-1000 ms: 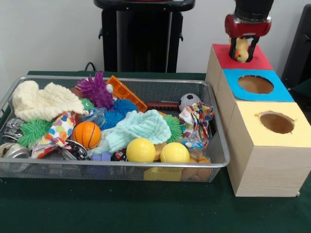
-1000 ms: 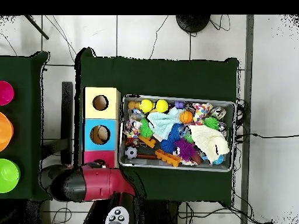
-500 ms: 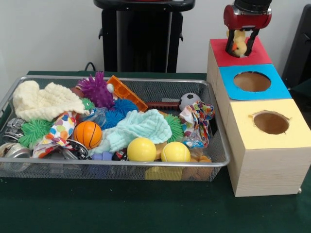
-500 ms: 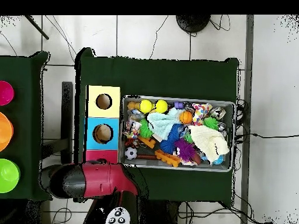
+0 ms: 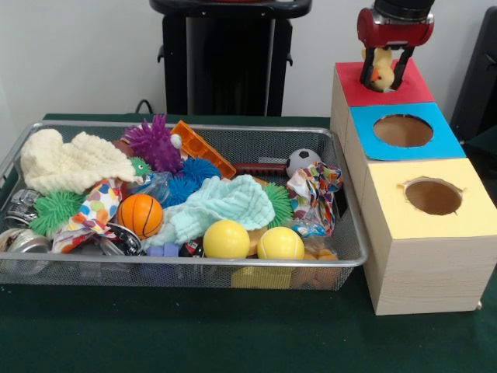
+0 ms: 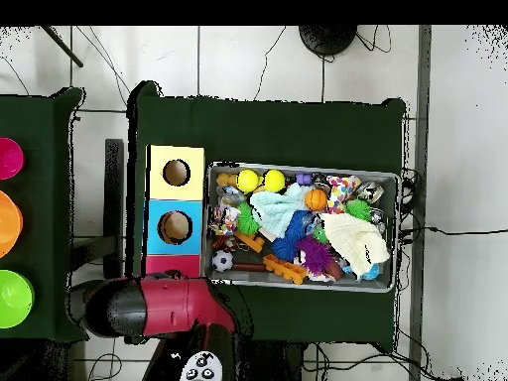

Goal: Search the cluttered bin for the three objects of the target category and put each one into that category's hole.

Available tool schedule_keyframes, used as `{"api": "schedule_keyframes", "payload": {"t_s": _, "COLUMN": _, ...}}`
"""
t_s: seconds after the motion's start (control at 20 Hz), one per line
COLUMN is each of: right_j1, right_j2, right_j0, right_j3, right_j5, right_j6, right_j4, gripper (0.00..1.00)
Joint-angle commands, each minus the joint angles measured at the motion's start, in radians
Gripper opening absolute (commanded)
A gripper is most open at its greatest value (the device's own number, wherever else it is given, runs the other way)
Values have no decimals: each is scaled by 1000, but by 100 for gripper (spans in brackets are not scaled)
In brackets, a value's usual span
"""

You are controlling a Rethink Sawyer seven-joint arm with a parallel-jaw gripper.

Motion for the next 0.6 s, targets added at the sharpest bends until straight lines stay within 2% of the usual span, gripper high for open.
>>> {"api": "schedule_keyframes", "payload": {"t_s": 0.05, "right_j1": -114, "right_j2": 66, "right_j0": -73, "right_j3": 12, "right_j5": -10, "right_j6": 131, "right_j4": 45, "gripper": 100}}
{"api": "schedule_keyframes", "payload": {"t_s": 0.6, "right_j1": -74, "right_j2": 115, "right_j0": -110, "right_j3": 43, "right_j5": -103, "right_j6": 135, "right_j4": 27, "gripper": 100}}
